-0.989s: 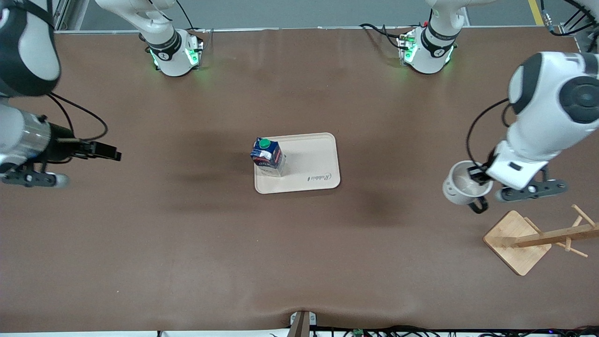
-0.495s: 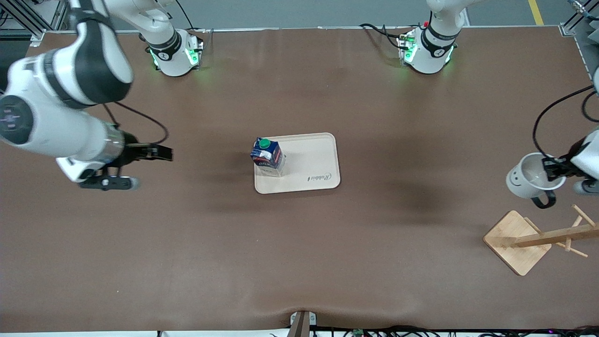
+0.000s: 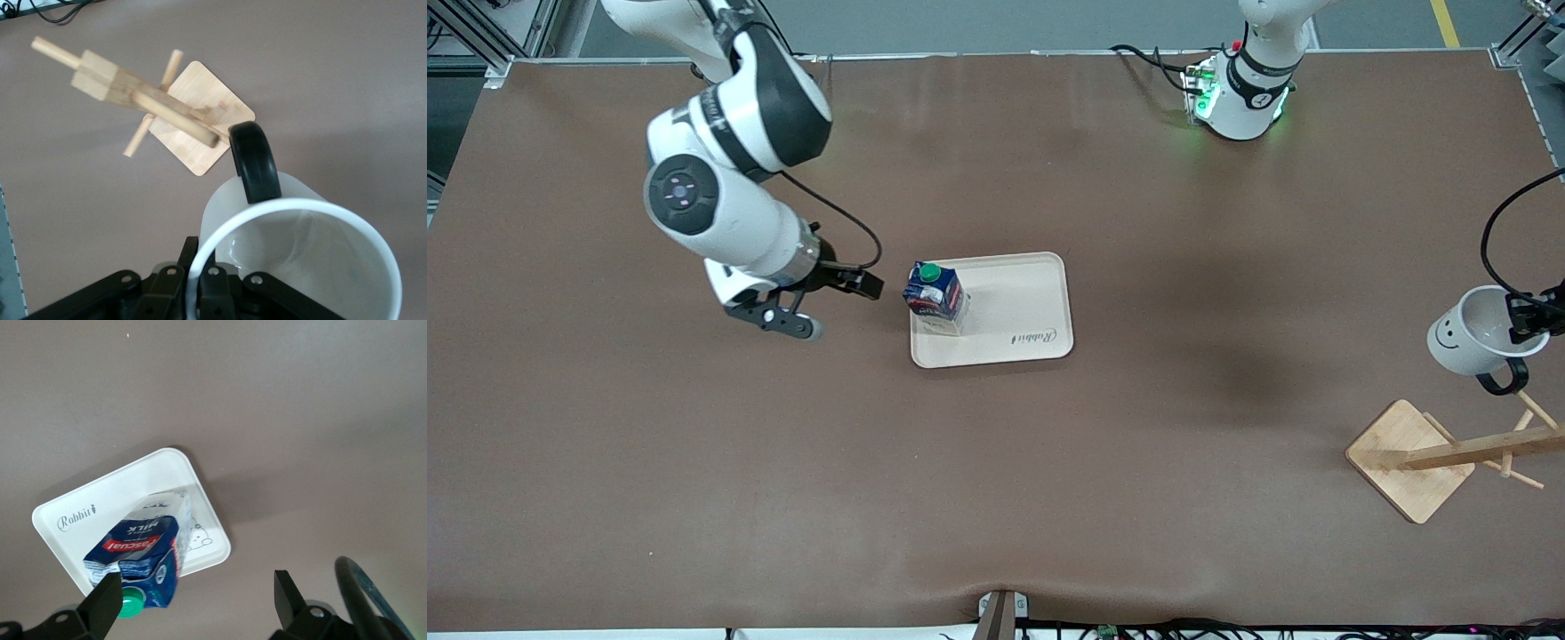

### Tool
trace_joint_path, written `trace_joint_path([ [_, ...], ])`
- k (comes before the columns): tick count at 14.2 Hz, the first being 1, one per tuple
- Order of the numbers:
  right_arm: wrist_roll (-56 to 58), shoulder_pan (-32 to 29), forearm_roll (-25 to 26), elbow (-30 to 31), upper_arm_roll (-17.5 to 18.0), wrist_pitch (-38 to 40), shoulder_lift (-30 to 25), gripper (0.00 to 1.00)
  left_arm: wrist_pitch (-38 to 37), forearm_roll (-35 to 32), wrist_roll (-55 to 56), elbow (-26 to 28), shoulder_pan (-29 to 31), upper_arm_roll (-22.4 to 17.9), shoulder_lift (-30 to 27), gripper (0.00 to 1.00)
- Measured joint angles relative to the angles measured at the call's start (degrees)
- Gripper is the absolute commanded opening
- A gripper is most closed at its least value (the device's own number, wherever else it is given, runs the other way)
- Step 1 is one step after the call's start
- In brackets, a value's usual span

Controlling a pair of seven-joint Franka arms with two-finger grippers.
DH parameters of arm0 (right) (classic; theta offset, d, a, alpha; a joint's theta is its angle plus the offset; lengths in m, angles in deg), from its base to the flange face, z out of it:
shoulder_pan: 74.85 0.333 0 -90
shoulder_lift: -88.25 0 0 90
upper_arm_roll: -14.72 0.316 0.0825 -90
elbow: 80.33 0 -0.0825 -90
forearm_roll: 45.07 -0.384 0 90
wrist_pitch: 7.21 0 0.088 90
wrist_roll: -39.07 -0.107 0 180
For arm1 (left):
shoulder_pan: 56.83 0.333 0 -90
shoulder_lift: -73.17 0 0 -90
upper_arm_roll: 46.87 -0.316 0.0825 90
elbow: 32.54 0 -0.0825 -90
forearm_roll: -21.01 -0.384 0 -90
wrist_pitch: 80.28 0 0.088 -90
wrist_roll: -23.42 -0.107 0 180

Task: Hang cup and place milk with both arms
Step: 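Hang the mug handle on the stand peg while the right gripper approaches milk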

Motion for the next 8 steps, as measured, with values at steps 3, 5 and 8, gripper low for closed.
trace_joint_path([
  [3, -7.50, 4.44, -0.05, 3.80, 0.00, -7.28, 0.20, 1.00, 2.77, 0.94, -1.57, 0.00, 1.44, 0.00, 1.30, 0.00],
  [5, -10.99, 6.34, -0.07, 4.56, -0.01, -8.65, 0.54, 1.00, 4.56, 1.48, -3.22, 0.01, 2.64, -0.01, 2.29, 0.00],
  [8, -14.03, 7.94, -0.08, 4.64, -0.03, -10.20, 1.46, 1.00, 6.73, 2.27, -6.57, 0.00, 4.57, 0.07, 3.65, 0.00],
])
